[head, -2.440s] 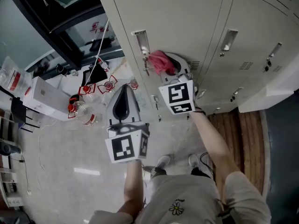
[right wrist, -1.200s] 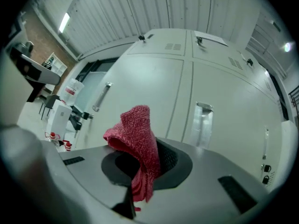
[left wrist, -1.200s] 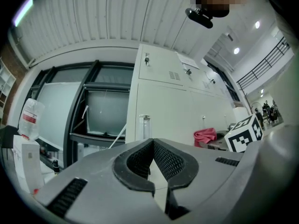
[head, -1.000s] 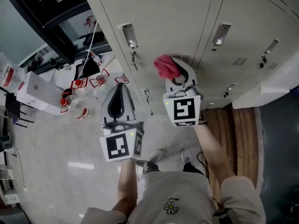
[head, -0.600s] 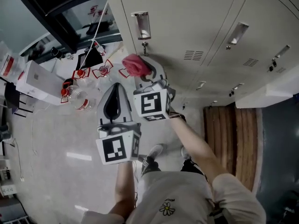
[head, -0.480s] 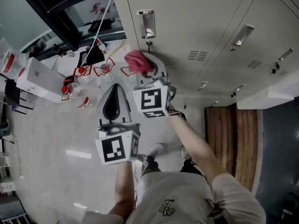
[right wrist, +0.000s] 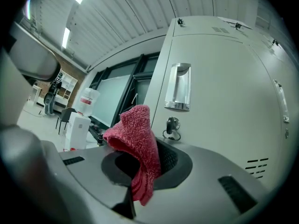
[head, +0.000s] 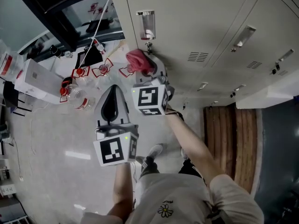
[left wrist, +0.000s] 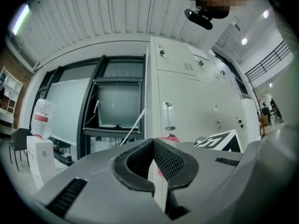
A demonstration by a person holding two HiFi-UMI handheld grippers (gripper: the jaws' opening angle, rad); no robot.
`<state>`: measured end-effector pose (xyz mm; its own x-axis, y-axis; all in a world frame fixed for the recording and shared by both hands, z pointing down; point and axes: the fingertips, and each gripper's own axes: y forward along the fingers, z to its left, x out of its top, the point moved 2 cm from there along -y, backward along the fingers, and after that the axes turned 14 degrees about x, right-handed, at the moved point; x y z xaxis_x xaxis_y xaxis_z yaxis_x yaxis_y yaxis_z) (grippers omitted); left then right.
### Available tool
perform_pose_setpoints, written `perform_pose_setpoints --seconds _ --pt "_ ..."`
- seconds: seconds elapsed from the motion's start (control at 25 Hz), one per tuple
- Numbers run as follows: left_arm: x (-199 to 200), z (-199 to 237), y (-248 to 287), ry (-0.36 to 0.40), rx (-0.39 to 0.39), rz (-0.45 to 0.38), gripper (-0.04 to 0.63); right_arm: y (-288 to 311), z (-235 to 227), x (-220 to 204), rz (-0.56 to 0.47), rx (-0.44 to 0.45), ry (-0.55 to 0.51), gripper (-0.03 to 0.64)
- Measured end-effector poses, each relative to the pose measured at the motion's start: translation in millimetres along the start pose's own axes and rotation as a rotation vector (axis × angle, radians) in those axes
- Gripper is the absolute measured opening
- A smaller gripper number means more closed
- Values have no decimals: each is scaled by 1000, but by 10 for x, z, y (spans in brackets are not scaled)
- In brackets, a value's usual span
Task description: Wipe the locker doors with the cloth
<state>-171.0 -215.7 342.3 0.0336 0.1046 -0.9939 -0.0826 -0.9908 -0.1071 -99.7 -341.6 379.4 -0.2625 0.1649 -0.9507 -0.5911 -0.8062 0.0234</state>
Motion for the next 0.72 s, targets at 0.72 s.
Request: perform_pose_setpoints --seconds 0.72 --pt "-5 -499 128 -48 -68 3 17 -716 -861 -379 71 -159 -26 29"
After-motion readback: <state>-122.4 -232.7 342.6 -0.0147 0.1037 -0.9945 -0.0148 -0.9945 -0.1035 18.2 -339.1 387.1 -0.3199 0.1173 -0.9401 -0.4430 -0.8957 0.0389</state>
